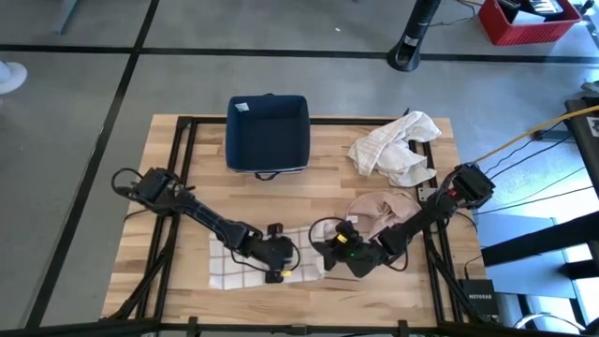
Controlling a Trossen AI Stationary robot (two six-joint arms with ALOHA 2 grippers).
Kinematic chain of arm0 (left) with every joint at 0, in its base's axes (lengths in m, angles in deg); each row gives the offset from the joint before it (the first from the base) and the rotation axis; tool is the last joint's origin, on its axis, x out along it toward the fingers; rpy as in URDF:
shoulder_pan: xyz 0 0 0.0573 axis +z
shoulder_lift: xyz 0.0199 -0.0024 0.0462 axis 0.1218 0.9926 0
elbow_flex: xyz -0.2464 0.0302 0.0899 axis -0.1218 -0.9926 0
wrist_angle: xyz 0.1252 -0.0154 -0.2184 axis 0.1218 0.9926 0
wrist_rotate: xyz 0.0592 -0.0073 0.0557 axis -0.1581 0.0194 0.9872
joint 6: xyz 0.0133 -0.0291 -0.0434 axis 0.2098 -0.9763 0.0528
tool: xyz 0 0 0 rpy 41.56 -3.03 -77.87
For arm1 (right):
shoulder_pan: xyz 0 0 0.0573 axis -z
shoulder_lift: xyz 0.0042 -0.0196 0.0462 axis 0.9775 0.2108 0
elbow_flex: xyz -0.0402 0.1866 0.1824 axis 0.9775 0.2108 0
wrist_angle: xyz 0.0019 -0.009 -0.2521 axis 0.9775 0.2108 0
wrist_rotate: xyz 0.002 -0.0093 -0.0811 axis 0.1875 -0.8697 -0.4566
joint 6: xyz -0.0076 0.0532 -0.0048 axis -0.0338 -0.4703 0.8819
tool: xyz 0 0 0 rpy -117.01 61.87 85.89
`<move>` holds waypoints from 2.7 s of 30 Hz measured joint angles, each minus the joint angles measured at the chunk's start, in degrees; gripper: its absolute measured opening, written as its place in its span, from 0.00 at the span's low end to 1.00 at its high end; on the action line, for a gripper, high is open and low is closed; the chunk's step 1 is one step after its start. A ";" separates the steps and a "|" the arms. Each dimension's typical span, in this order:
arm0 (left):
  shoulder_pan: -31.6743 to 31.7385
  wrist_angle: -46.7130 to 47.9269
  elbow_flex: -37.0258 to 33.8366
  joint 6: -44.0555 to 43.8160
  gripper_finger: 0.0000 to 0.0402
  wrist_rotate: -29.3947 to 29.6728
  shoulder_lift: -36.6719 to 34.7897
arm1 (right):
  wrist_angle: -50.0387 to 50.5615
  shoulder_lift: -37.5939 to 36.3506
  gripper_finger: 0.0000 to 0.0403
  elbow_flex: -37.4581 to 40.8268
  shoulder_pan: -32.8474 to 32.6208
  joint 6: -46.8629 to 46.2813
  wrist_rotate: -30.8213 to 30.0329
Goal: Fold towel
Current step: Fold the left white patterned towel
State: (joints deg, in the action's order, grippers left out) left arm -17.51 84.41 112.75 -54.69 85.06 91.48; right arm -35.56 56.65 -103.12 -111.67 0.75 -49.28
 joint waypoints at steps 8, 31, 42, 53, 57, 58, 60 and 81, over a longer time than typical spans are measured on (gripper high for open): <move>2.97 -6.42 -0.17 4.03 0.34 -0.45 1.17 | -5.86 0.00 0.04 -1.45 2.26 8.05 -0.34; -10.30 21.81 -7.88 -19.96 0.34 0.38 -16.24 | -4.11 -0.04 0.03 -6.38 4.00 19.01 -0.27; -11.60 3.55 -17.32 -25.20 0.34 9.51 -14.64 | -8.86 11.76 0.03 -16.04 8.06 19.09 9.43; -10.36 2.37 -15.37 -18.33 0.34 9.69 -16.02 | -8.11 21.42 0.04 -29.44 11.51 20.87 15.45; -12.70 11.88 -12.39 -21.24 0.34 8.26 -21.21 | -8.22 21.46 0.04 -29.48 11.51 21.11 15.44; -13.47 14.58 -11.99 -22.75 0.34 7.74 -22.40 | -8.18 21.46 0.04 -29.48 11.51 21.09 15.44; -15.66 19.09 -11.68 -26.80 0.34 7.60 -25.13 | -8.25 21.46 0.04 -29.48 11.51 21.09 15.66; -23.66 21.39 -15.99 -43.32 0.34 13.45 -18.41 | -6.81 31.66 0.04 -41.57 12.68 19.62 17.22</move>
State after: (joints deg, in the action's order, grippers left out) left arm -41.17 105.80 96.75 -98.00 98.51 73.07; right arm -42.37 88.30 -144.69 -98.98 20.38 -32.05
